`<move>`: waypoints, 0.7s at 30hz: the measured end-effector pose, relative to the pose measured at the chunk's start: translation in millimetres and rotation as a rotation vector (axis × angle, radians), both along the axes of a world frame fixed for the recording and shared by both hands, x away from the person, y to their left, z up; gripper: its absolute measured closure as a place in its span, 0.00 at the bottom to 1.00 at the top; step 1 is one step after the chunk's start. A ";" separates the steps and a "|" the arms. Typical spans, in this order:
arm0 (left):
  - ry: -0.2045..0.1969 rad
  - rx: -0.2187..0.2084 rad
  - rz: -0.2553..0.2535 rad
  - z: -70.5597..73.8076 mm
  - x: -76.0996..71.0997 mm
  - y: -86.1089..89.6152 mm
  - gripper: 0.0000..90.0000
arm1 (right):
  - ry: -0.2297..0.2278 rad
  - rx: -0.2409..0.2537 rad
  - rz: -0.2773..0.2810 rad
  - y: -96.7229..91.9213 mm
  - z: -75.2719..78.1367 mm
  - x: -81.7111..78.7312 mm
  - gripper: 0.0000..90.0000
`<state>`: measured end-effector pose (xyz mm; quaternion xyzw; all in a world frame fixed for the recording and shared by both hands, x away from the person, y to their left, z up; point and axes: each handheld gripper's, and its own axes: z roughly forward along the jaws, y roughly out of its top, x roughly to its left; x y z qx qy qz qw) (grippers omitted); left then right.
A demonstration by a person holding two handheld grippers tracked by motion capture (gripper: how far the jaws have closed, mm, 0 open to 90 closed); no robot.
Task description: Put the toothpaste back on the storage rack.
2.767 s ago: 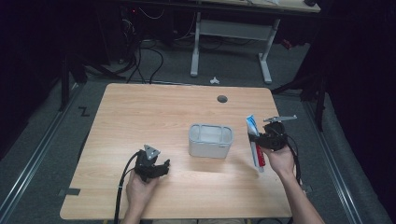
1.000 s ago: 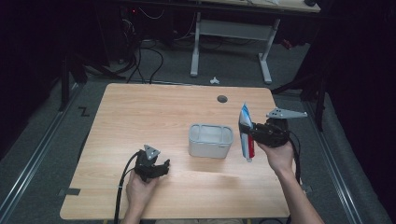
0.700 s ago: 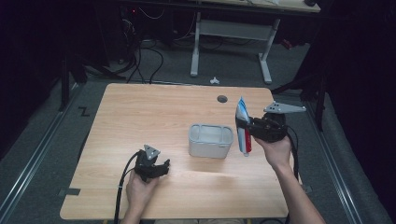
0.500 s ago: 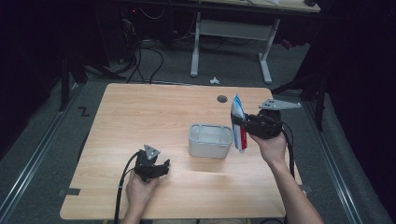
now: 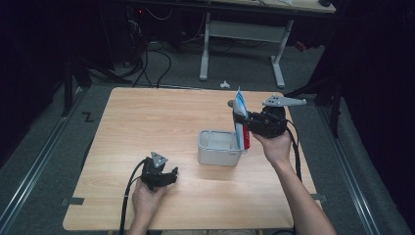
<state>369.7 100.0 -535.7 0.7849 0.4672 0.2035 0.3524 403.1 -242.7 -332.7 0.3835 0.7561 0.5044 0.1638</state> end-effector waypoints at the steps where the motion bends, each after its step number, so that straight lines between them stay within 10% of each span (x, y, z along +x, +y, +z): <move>1: 0.000 0.000 0.000 0.0 0.0 0.0 0.32 | -0.004 0.004 0.002 1.6 0.7 1.4 0.79; 21: 0.000 -0.001 -0.001 -0.1 0.0 0.0 0.32 | -0.016 -0.011 -0.007 32.8 -4.4 26.0 0.79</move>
